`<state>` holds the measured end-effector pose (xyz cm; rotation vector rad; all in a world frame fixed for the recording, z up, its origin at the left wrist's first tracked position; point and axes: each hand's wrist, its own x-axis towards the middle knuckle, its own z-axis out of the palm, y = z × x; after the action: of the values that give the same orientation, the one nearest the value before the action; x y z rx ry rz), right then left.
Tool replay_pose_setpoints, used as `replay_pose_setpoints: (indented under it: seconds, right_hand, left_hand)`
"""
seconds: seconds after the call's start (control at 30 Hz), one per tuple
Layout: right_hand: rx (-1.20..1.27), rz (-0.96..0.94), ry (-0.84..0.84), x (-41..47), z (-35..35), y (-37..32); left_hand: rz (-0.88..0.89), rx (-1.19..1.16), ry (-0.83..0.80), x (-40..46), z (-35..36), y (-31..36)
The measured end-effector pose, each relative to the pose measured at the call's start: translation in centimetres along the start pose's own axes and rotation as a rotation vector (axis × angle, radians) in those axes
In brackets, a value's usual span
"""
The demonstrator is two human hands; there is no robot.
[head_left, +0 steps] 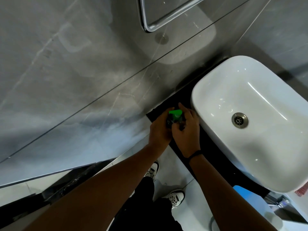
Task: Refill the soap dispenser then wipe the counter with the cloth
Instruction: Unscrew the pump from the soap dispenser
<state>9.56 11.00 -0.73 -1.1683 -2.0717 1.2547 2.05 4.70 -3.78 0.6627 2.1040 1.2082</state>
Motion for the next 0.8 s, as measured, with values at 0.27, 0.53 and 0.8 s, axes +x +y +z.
replay_pose_setpoints:
  seconds: [0.27, 0.53, 0.8]
  right_hand:
    - [-0.013, -0.02, 0.08, 0.1, 0.5, -0.2]
    - [0.086, 0.059, 0.166, -0.2, 0.5, 0.3]
    - [0.15, 0.107, 0.181, -0.7, 0.8, 0.1]
  left_hand:
    - [-0.022, -0.058, -0.006, 0.3, -0.1, -0.3]
    - [-0.101, -0.108, -0.021, 0.4, 0.1, -0.5]
    - [-0.023, -0.026, -0.02, 0.7, 0.4, -1.7]
